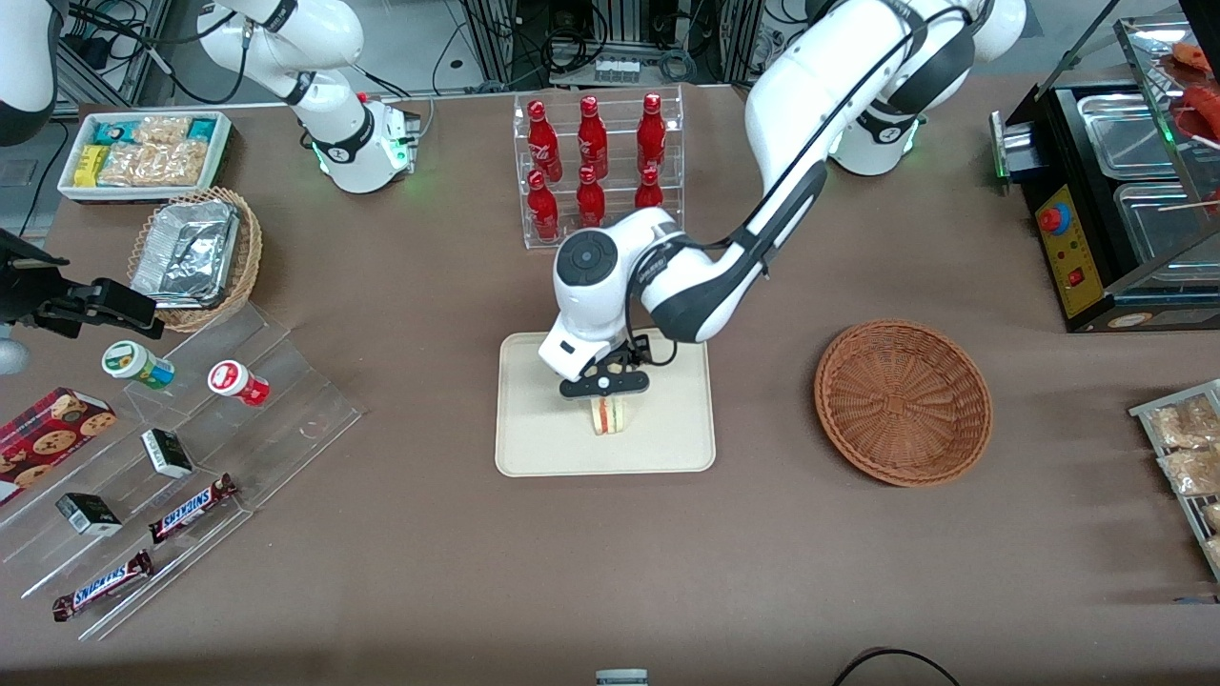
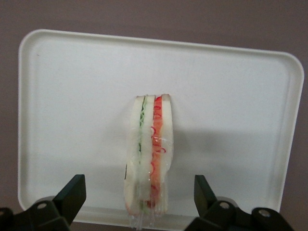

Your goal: Place sandwich from basket to tray

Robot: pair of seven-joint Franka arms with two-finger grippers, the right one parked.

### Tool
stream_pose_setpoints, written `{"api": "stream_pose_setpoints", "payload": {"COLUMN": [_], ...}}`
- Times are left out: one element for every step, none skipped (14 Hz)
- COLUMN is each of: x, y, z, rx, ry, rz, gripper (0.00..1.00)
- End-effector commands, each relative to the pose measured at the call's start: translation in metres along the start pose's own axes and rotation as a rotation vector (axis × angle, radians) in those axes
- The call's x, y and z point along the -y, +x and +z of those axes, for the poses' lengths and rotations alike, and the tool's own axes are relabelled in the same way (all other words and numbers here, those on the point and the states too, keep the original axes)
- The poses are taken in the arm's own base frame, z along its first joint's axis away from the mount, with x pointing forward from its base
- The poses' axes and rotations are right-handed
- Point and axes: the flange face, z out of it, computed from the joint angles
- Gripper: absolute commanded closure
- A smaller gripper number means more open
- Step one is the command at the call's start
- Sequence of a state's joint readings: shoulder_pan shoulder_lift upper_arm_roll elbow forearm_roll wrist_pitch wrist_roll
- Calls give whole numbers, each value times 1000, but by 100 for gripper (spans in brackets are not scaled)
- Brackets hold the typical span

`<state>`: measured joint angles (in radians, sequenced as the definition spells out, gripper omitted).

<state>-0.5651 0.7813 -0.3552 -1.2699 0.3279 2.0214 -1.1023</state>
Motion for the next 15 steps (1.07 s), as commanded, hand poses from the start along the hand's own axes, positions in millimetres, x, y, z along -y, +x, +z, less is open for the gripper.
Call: {"api": "stream_pose_setpoints", "payload": {"x": [22, 43, 65, 82, 102, 123, 141, 162, 178, 197, 215, 230, 248, 267, 283], "y": [2, 15, 26, 30, 39, 47, 51, 57, 61, 68, 74, 78, 82, 88, 93], "z": [-82, -100, -120, -146, -164, -181, -194, -205, -215, -224, -230, -239, -246, -253, -260], "rx": [-46, -43, -26, 8, 22, 25, 30, 59, 69, 72, 74, 81, 98, 109, 115], "ry": [41, 65, 91, 89, 90, 105, 119, 127, 132, 138, 143, 142, 136, 136, 141], "rz": [-114, -157, -194, -221, -250, -254, -244, -243, -241, -231, -223, -213, -203, -189, -175], "gripper": [1, 1, 1, 1, 1, 1, 1, 1, 1, 1, 1, 1, 1, 1, 1]}}
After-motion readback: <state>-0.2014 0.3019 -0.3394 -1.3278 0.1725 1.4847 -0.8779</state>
